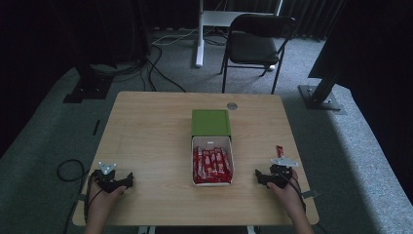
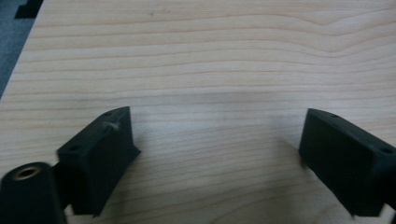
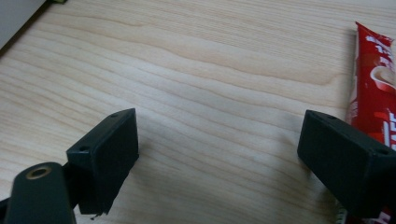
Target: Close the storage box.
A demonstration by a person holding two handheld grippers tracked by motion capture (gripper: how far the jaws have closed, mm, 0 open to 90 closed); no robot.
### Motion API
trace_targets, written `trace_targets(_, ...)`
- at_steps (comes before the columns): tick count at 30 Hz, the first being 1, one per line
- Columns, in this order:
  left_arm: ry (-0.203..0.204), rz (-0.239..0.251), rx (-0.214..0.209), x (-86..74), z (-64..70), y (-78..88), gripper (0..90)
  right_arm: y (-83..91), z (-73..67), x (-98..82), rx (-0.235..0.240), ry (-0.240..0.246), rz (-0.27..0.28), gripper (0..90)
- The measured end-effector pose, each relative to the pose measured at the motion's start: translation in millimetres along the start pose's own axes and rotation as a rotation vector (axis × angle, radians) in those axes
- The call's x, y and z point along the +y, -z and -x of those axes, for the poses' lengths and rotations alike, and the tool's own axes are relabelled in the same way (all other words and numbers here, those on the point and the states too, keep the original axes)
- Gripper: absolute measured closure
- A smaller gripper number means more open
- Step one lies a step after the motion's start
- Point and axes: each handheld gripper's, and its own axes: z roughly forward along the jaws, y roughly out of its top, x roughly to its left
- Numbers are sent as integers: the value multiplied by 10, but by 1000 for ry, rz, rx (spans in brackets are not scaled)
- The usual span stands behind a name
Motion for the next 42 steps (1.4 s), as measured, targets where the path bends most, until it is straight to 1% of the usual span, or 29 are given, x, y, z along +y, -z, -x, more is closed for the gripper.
trace_targets(3,-23,2,-16,1,16,0,137,4,-6,2,7,-1,-1,121)
trace_targets(4,-29,1,-18,2,24,2,137,8,-6,4,13,-9,0,121)
trace_targets(6,-34,3,-32,3,45,1,137,15,-9,8,22,-16,4,121)
trace_targets(7,-33,5,-37,3,54,0,137,26,-15,14,20,-10,6,122)
trace_targets(10,-45,10,-54,8,84,8,137,56,-25,37,25,-5,21,123)
trace_targets(12,-61,14,-62,20,107,22,137,84,-32,57,26,-5,32,131)
trace_targets(16,-82,38,-92,60,172,67,136,143,-50,100,34,-11,58,131)
trace_targets(19,-108,63,-115,92,240,98,136,191,-71,136,36,-4,72,131)
trace_targets(22,-136,81,-152,131,316,134,136,240,-94,174,49,0,90,131)
trace_targets(24,-147,95,-174,164,359,168,136,277,-106,200,57,3,101,130)
trace_targets(25,-162,104,-182,181,380,188,136,299,-115,215,59,2,106,131)
trace_targets(29,-187,153,-218,244,470,264,136,382,-142,270,74,3,135,130)
trace_targets(36,-233,202,-252,326,621,337,136,496,-230,359,109,21,171,130)
trace_targets(40,-252,218,-278,365,697,373,136,540,-282,397,134,28,186,130)
trace_targets(42,-271,222,-290,382,734,391,136,557,-311,413,145,33,194,130)
